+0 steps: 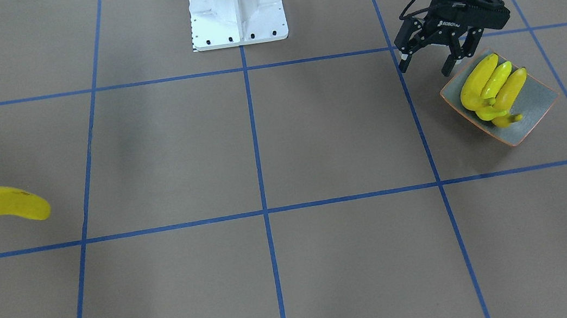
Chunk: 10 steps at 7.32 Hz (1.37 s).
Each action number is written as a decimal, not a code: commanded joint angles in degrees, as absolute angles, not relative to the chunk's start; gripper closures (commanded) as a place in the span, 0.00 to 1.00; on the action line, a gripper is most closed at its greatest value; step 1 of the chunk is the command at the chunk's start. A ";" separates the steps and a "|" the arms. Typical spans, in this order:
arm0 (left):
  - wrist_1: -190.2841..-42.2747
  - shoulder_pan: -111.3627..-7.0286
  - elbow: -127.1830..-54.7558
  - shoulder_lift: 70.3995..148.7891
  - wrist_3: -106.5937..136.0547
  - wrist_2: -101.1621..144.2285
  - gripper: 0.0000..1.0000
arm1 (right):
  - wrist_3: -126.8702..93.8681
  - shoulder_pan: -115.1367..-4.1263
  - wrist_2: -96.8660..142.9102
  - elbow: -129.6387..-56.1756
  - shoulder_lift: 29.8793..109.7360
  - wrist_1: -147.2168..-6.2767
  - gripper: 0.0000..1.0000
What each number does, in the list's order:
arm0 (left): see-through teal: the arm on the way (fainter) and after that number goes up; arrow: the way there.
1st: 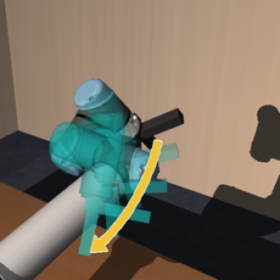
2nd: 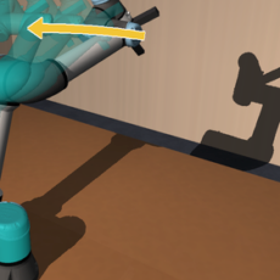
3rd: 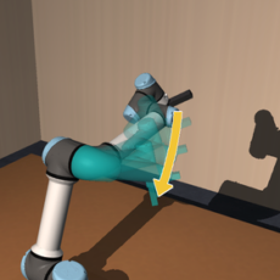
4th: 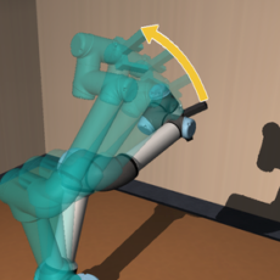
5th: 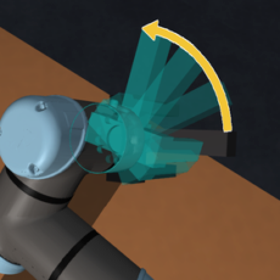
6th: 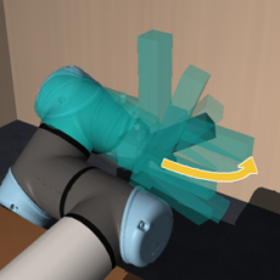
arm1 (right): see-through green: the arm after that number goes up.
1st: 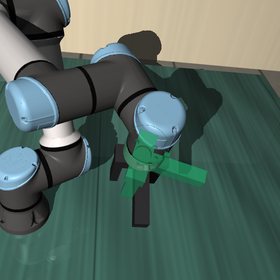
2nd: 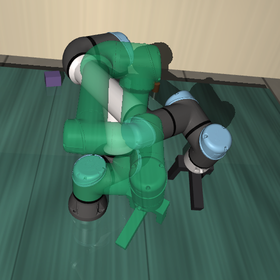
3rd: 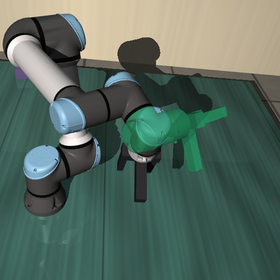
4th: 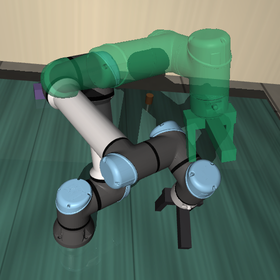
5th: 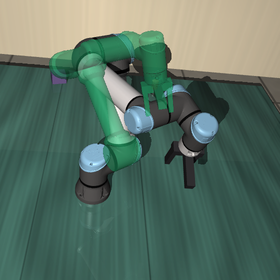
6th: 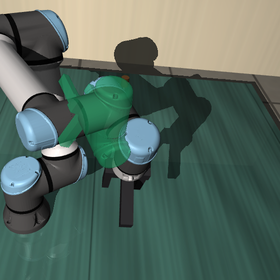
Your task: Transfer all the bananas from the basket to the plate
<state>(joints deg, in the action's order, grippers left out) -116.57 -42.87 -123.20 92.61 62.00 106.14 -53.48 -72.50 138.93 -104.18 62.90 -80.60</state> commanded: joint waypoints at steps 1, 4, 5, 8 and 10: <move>-116.63 -42.63 -123.14 101.38 67.03 106.17 0.00 | -57.03 -67.34 138.96 -105.29 59.08 -80.33 1.00; -116.72 -41.49 -122.35 111.16 67.94 109.48 0.00 | -57.13 -63.21 139.92 -106.60 56.69 -80.16 1.00; -118.63 -41.48 -122.26 112.05 67.24 112.99 0.00 | -57.22 -61.98 140.70 -106.52 56.17 -77.72 1.00; -137.60 -39.48 -115.60 114.15 67.24 119.08 0.00 | -57.13 -58.46 141.59 -106.61 55.99 -74.98 1.00; -141.39 -38.50 -111.29 119.25 67.24 120.40 0.01 | -57.13 -57.22 142.47 -108.27 55.90 -75.06 1.00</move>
